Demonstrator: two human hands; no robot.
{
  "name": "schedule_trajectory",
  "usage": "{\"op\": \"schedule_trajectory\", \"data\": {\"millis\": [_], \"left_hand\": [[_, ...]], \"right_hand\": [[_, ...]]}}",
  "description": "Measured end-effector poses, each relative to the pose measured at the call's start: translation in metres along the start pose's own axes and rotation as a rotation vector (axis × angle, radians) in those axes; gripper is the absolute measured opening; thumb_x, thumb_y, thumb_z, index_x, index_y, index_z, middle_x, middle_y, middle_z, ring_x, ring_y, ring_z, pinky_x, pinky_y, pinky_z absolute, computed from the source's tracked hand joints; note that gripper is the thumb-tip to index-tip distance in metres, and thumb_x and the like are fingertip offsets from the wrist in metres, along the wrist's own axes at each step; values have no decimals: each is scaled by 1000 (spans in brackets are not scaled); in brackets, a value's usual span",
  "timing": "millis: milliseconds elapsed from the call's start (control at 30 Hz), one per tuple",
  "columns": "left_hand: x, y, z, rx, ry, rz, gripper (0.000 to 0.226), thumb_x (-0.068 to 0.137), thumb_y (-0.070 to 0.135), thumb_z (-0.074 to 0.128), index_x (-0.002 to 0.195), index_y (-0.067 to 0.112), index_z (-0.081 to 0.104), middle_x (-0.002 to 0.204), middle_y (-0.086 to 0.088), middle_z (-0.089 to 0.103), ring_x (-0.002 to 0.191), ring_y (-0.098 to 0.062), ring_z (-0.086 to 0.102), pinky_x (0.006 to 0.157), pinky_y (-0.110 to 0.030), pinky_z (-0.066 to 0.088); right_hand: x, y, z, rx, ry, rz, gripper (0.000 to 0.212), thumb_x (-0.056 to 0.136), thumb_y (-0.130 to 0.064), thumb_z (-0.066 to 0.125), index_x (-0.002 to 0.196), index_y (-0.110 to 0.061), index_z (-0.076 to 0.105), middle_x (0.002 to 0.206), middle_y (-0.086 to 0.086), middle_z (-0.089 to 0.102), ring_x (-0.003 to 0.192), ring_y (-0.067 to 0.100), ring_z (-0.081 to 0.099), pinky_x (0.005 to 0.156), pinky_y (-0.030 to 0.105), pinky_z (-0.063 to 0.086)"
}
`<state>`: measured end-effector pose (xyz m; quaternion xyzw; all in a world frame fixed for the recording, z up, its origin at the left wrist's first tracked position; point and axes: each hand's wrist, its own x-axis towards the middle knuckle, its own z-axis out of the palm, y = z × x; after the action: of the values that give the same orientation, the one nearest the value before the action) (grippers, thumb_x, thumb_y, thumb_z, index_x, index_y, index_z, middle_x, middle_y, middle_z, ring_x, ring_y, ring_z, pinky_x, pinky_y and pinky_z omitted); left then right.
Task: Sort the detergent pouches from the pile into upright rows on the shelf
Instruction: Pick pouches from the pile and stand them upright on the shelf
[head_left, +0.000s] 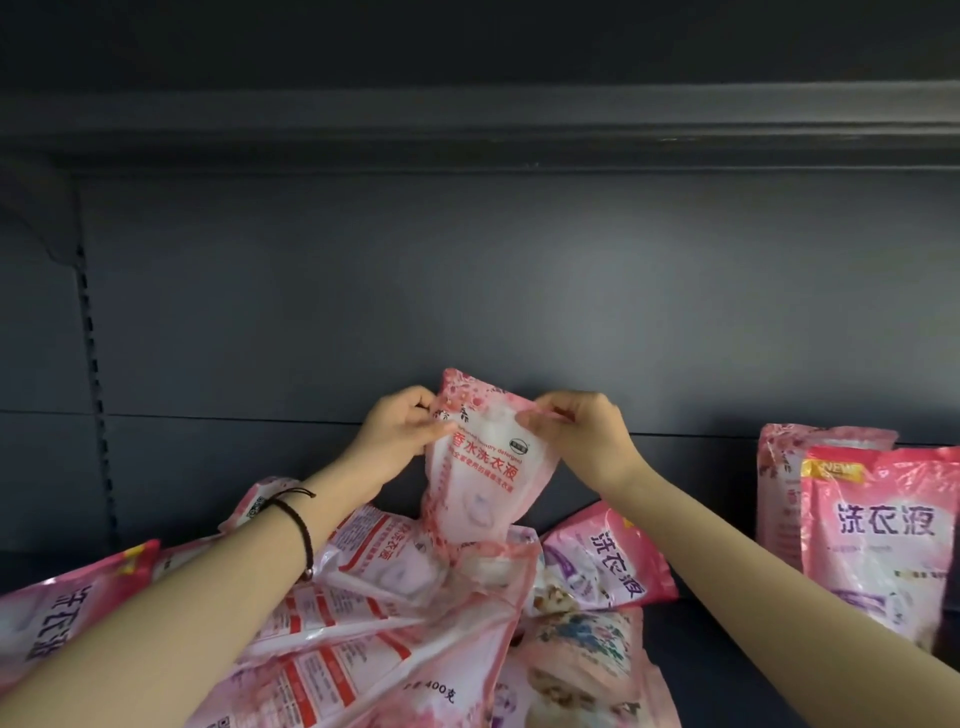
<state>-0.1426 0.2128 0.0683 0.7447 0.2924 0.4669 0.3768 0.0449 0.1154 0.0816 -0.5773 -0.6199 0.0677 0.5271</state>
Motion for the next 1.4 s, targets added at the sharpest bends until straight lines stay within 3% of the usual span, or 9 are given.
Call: {"op": "schedule_trajectory", "data": {"millis": [67,200,333,467,600,767,867,1033,1400], "left_hand": [[1,10,2,-33,52,35,8,88,7,65,85,9,59,86,-5,73,76,-11,70,64,-23,56],[6,44,12,-103,185,113,4,89,10,65,90,10,61,92,-11,72,84,-20,70,74,-35,56],[-1,78,32,-268,223,181,7,87,18,68,90,16,62,83,2,74,73,-10,72,55,-20,53],[-14,95,61,-421,213,106,7,88,22,67,91,19,62,84,3,73,75,-12,70,61,-27,55],[-33,109,103,-620,111,20,3,91,21,63,91,19,61,79,4,74,71,-11,71,59,-29,56],[-64,121,167,-682,67,-29,2,91,20,62,90,19,61,79,3,74,69,-11,70,57,-28,55],[-83,119,207,-650,64,-77,6,89,26,65,92,21,63,86,-1,73,73,-14,69,64,-30,57],[-108,117,265,-624,76,-125,8,89,27,66,95,21,64,92,-3,75,81,-17,71,73,-34,58],[-124,121,318,-534,61,-125,15,89,30,65,100,21,61,94,-1,75,89,-19,71,78,-39,58]], "right_hand": [[-3,1,-1,234,36,118,9,85,-22,72,90,-15,70,90,2,74,84,17,70,80,33,57],[-17,9,3,609,-102,291,36,80,-24,76,113,-16,64,108,0,74,99,17,70,89,35,55],[-30,5,-9,761,-56,235,30,88,-24,67,113,-8,68,110,6,73,101,22,70,87,33,56],[-45,-3,-42,875,57,229,30,84,-30,69,105,-9,71,102,9,75,93,26,72,80,41,58],[-72,2,-83,909,84,235,31,79,-30,72,100,-8,72,97,11,75,84,27,73,63,34,59],[-116,32,-139,880,65,254,34,78,-32,71,103,-9,72,102,11,74,93,29,72,71,38,59],[-140,55,-170,849,46,276,26,78,-35,70,95,-15,76,101,10,75,91,27,73,65,33,59],[-170,88,-212,859,43,347,30,81,-29,69,101,-8,73,103,13,74,92,30,72,66,35,59],[-188,129,-251,949,1,356,33,85,-25,64,113,-7,68,113,14,71,104,30,68,75,37,59]]}}
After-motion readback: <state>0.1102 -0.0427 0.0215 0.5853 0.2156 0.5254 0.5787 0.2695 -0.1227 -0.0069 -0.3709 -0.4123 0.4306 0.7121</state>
